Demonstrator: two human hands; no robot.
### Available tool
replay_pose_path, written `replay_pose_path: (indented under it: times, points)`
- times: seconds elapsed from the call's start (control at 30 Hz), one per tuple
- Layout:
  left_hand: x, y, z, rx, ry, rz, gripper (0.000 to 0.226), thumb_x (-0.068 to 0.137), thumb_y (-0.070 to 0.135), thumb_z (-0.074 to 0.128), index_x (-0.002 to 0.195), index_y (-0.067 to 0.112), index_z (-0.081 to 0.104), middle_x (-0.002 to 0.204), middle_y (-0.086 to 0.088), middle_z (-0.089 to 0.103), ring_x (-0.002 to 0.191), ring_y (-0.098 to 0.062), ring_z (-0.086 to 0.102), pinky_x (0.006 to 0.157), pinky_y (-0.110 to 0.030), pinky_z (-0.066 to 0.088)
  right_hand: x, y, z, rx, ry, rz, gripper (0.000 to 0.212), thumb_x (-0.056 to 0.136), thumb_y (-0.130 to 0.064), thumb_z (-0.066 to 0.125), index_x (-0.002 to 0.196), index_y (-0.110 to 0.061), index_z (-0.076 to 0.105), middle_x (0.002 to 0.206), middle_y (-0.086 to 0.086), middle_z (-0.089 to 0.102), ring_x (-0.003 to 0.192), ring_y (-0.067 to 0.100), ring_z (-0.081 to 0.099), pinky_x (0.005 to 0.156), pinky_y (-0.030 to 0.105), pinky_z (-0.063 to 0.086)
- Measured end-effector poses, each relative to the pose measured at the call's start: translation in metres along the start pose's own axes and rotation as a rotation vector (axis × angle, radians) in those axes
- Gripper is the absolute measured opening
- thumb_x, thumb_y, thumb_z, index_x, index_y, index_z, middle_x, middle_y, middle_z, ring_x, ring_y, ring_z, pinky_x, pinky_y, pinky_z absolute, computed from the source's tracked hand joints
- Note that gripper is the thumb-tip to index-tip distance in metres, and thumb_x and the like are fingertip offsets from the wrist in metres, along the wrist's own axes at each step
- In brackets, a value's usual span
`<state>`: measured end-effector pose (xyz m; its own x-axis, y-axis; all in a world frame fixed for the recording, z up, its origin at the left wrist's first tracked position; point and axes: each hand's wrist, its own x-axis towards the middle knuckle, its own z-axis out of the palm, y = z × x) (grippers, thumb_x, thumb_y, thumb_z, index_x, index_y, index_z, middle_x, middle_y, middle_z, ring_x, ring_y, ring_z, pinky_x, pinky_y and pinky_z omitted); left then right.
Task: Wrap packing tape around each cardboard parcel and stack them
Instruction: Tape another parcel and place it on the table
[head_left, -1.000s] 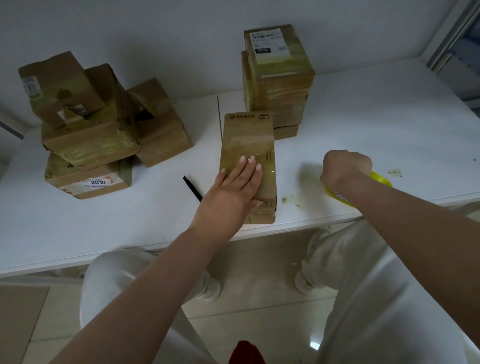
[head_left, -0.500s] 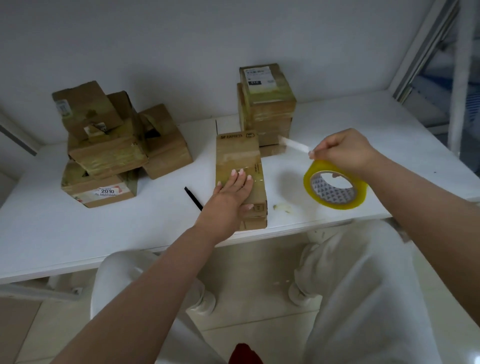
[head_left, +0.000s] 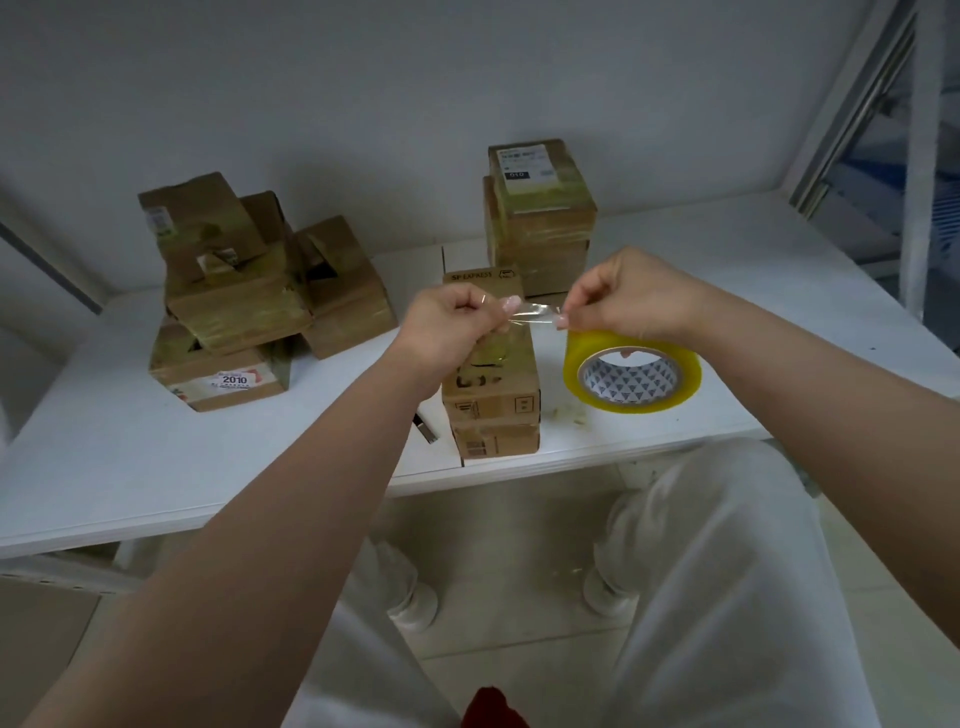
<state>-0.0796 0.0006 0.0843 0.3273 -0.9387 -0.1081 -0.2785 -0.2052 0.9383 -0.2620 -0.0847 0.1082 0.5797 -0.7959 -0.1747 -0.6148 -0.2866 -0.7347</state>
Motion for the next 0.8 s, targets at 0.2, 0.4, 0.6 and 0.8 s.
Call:
replay_pose_path:
  times: [0.2, 0.4, 0.6, 0.8]
  points:
    - [0.007, -0.026, -0.010, 0.171, 0.168, -0.031, 0.032, 0.086, 0.038, 0.071, 0.081, 0.006, 0.065, 0.074, 0.001, 0.068, 0.070, -0.007, 0.060, 0.076, -0.027, 0.049, 0.008, -0.004, -0.003, -0.079, -0.158, 0.085, 0.048, 0.085, -0.045, 0.068, 0.127, -0.025, 0.060, 0.112, -0.008, 0.053, 0.097, 0.011, 0.054, 0.082, 0.027, 0.044]
    - [0.007, -0.049, -0.007, 0.481, 0.221, -0.066, 0.032, 0.087, 0.045, 0.068, 0.074, 0.017, 0.060, 0.079, 0.002, 0.066, 0.075, -0.013, 0.061, 0.073, -0.031, 0.052, 0.022, 0.004, 0.019, -0.352, -0.023, 0.086, 0.033, 0.084, -0.056, 0.064, 0.093, -0.024, 0.065, 0.093, -0.008, 0.058, 0.087, 0.015, 0.055, 0.072, 0.032, 0.044]
    - [0.015, -0.047, -0.002, 0.841, 0.295, 0.047, 0.029, 0.091, 0.047, 0.061, 0.080, 0.021, 0.054, 0.081, 0.000, 0.065, 0.077, -0.018, 0.061, 0.063, -0.029, 0.047, 0.041, -0.015, 0.029, -0.679, 0.036, 0.043, 0.034, 0.086, -0.059, 0.058, 0.086, -0.024, 0.061, 0.082, -0.007, 0.059, 0.086, 0.021, 0.056, 0.064, 0.029, 0.034]
    - [0.016, -0.050, 0.005, 1.277, 0.330, 0.159, 0.037, 0.095, 0.053, 0.051, 0.101, 0.018, 0.062, 0.085, 0.000, 0.057, 0.094, -0.020, 0.056, 0.060, -0.031, 0.042, 0.055, -0.019, 0.035, -0.745, 0.005, 0.052, 0.035, 0.084, -0.059, 0.061, 0.089, -0.024, 0.058, 0.079, -0.007, 0.055, 0.087, 0.023, 0.055, 0.069, 0.031, 0.036]
